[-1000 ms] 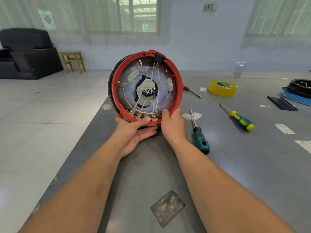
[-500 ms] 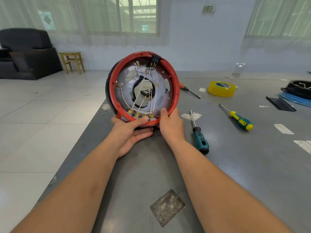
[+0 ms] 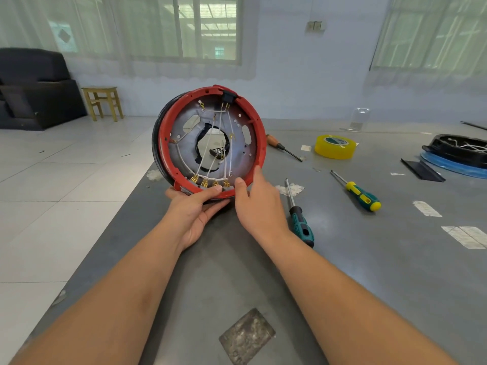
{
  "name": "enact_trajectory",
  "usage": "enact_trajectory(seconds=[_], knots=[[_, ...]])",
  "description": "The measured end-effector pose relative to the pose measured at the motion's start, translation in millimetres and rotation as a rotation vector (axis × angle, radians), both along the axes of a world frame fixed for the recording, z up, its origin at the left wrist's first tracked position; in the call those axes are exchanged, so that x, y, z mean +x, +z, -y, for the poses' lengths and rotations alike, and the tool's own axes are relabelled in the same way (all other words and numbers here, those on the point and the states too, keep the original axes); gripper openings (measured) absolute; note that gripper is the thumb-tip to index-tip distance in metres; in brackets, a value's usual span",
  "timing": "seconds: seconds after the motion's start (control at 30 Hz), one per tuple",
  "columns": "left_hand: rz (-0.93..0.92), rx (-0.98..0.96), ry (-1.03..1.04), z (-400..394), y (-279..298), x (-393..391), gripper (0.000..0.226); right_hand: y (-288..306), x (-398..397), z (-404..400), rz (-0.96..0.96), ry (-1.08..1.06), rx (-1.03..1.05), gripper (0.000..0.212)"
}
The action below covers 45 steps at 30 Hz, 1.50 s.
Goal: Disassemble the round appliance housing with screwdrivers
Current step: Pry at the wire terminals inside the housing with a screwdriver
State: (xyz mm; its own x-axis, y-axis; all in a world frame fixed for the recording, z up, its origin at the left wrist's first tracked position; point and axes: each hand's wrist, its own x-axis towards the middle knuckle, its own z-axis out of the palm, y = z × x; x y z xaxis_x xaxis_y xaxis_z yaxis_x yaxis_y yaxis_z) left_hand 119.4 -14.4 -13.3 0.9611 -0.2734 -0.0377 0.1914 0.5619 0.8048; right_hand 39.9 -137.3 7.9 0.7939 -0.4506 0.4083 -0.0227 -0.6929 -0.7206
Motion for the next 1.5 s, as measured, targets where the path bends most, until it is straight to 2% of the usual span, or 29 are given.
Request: enact_trajectory(seconds=[0.07,0.17,0.23,0.33,0.4,0.47,0.53,0.67,1.0,1.2,1.3,1.4,1.5], knots=[[0.004,0.014,0.023,8,1,2,0.067,5,-12,13,-0.012,-0.043,-0.265,0.031],[0.006,0.042,0.046,18,3,4,0.064,11,-27,40,-0.206,-0.230,-0.504,0.036],[0.004,0.042,0.043,22,2,7,0.064,11,-33,58,-0.403,-0.327,-0.478,0.046],[0.009,0.044,0.042,21,0,10,0.065,9,-35,77,-0.686,-0.302,-0.305,0.061],[0.012,0.038,0.042,19,-1,10,0.065,7,-33,82,-0.729,-0.252,-0.229,0.047],[0.017,0.036,0.037,18,-2,9,0.066,5,-31,83,-0.684,-0.237,-0.221,0.023],[0.020,0.037,0.029,18,-2,9,0.066,5,-31,83,-0.648,-0.244,-0.221,0.012],[0.016,0.020,0.028,18,-3,7,0.064,4,-35,85,-0.575,-0.259,-0.134,0.007],[-0.012,-0.015,0.027,18,-2,8,0.073,-7,-39,100,-0.267,-0.232,0.126,0.018],[-0.030,-0.040,0.019,17,-1,5,0.069,-9,-45,100,-0.075,-0.128,0.336,0.010],[-0.045,-0.050,0.013,16,0,6,0.072,-9,-53,97,0.053,0.002,0.445,0.015],[-0.046,-0.056,0.016,15,-1,7,0.074,-11,-59,102,0.073,0.112,0.271,0.024],[-0.050,-0.061,0.046,14,-2,8,0.071,-12,-59,111,0.027,0.163,-0.107,0.028]])
